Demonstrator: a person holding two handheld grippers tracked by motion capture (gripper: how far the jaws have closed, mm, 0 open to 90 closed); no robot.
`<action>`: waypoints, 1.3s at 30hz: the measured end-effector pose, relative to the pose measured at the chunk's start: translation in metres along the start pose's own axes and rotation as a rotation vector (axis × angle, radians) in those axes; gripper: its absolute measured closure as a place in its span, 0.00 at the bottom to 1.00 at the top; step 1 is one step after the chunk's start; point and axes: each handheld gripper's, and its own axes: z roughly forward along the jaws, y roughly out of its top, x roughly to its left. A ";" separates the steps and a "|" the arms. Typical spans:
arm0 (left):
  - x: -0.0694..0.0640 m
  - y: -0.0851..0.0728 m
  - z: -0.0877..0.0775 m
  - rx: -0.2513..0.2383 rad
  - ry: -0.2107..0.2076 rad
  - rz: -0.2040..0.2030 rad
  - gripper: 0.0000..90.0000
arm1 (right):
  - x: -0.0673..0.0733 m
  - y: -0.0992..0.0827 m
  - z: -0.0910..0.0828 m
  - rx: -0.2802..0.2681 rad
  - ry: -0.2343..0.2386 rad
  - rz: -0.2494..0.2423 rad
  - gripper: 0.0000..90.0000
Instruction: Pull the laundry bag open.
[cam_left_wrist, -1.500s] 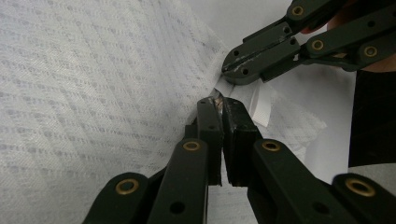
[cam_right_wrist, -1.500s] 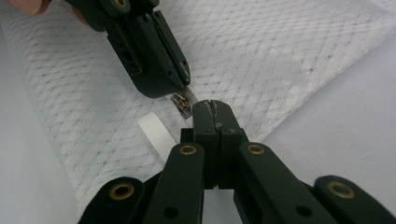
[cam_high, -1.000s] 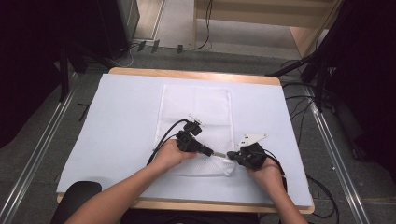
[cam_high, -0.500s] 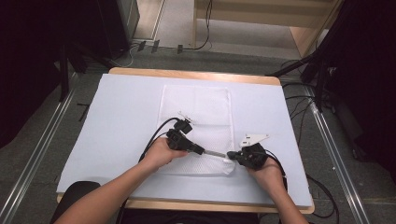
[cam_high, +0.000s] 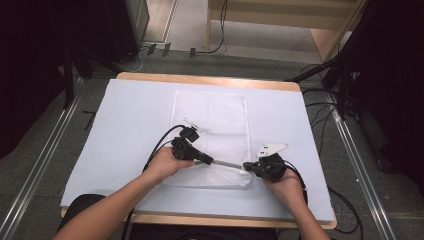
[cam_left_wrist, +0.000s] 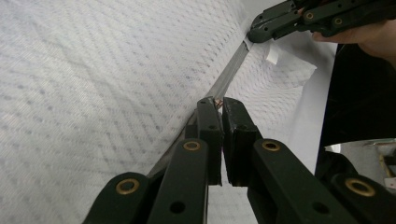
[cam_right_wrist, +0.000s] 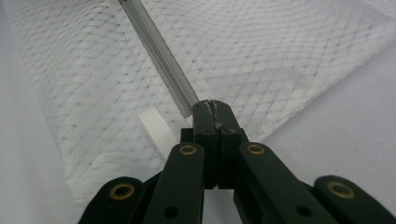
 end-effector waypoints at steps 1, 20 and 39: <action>-0.001 -0.001 0.000 0.001 0.009 0.000 0.98 | 0.000 0.000 0.000 -0.001 0.000 0.001 1.00; 0.013 -0.021 -0.031 -0.006 0.023 -0.030 0.98 | 0.000 0.000 0.000 0.000 0.001 0.003 1.00; 0.032 -0.054 -0.076 -0.061 0.062 -0.090 0.98 | 0.000 0.001 0.001 0.003 0.005 0.006 1.00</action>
